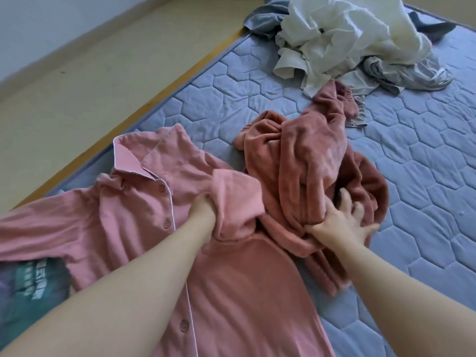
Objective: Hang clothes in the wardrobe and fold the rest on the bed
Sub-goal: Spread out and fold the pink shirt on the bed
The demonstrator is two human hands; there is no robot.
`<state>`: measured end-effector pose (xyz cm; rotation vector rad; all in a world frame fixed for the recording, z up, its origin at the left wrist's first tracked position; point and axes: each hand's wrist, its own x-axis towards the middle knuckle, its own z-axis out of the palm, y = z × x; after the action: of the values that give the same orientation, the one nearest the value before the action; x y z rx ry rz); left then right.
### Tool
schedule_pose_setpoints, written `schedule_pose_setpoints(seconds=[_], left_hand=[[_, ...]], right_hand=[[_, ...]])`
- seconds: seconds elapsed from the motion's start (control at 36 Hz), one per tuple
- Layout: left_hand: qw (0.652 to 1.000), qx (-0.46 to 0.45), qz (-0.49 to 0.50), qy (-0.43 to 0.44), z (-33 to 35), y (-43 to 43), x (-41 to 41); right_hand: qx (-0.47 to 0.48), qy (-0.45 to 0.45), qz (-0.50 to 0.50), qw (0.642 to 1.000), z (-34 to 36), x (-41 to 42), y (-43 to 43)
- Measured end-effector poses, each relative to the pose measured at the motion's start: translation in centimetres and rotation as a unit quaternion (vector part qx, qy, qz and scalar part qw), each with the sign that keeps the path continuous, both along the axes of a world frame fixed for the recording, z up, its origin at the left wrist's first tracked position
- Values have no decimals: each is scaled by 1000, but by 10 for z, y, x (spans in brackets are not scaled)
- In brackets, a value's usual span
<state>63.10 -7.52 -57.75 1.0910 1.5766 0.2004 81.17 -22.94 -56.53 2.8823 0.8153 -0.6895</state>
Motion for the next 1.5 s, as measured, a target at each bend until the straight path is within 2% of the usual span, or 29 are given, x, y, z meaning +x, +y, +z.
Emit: schedule_pose_setpoints(seconds=[0.03, 0.11, 0.17, 0.25, 0.31, 0.33, 0.39, 0.44, 0.47, 0.53, 0.58, 0.61, 0.67, 0.72, 0.78, 0.86, 0.92, 0.97, 1.03, 1.08, 1.11, 1.17, 1.19, 1.22, 1.25, 1.28, 1.39, 1.44, 1.5], left_hand=[[997, 36, -63, 23, -5, 0, 0], [978, 64, -177, 90, -4, -10, -3], [969, 94, -212, 90, 1, -16, 1], [966, 151, -196, 70, 9, -16, 12], [961, 202, -182, 50, 22, -12, 23], [955, 221, -194, 37, 28, -11, 29], [940, 230, -251, 3, 42, -9, 43], [930, 205, -304, -37, 59, -11, 56], [935, 182, -297, -65, 66, -11, 63], [957, 87, -200, -191, 82, -6, 74], [942, -32, -86, -324, 97, 0, 79], [929, -87, -40, -358, 101, 4, 79], [924, -207, -41, -318, 109, 0, 77], [914, -298, -106, -252, 101, -9, 66], [900, -362, -150, -193, 84, -22, 55], [915, -359, -159, -93, 60, -32, 44], [928, -331, -157, -74, 54, -30, 50], [946, -265, -130, -138, 62, -22, 71], [939, -184, -58, -284, 89, -8, 98], [896, -119, 5, -428, 119, 9, 120], [872, -92, 23, -480, 134, 15, 125], [881, -49, -4, -470, 149, 22, 125], [908, -31, -35, -417, 152, 23, 122], [937, -9, -66, -342, 147, 23, 119], [958, 21, -90, -270, 139, 22, 116], [970, 53, -110, -211, 131, 20, 111], [972, 148, -183, -9, 92, 15, 81], [967, 160, -189, 55, 72, 14, 57], [963, 153, -195, 105, 54, 13, 31]], right_hand=[[7, 44, -48, 998, -5, 8, -1], [29, 158, -151, 975, -24, 13, -6], [133, 166, -198, 957, -30, 3, -7], [252, 173, -277, 911, -20, -7, -2], [359, 219, -347, 838, -9, -9, -1], [417, 246, -376, 790, 0, -10, 2], [495, 282, -395, 721, 24, -10, 9], [555, 323, -382, 665, 53, -9, 20], [570, 358, -367, 642, 67, -8, 24], [562, 441, -339, 613, 97, -11, 27], [537, 513, -288, 605, 120, -14, 25], [525, 537, -273, 602, 126, -15, 22], [491, 564, -268, 608, 136, -21, 12], [450, 603, -280, 597, 121, -16, 0], [386, 598, -312, 629, 103, -11, -12], [240, 543, -339, 730, 70, -8, -25], [162, 471, -333, 801, 59, -7, -21], [221, 398, -347, 820, 64, -1, -2], [391, 310, -371, 784, 81, 13, 24], [590, 196, -326, 713, 117, 23, 51], [665, 172, -276, 672, 132, 25, 61], [700, 215, -271, 625, 140, 25, 73], [677, 223, -305, 632, 135, 26, 75], [633, 209, -346, 661, 129, 25, 75], [575, 184, -369, 707, 118, 24, 72], [529, 170, -365, 747, 107, 20, 69], [393, 220, -209, 868, 65, -22, 47], [317, 261, -134, 902, 47, -47, 39], [281, 293, -92, 909, 33, -72, 35]])
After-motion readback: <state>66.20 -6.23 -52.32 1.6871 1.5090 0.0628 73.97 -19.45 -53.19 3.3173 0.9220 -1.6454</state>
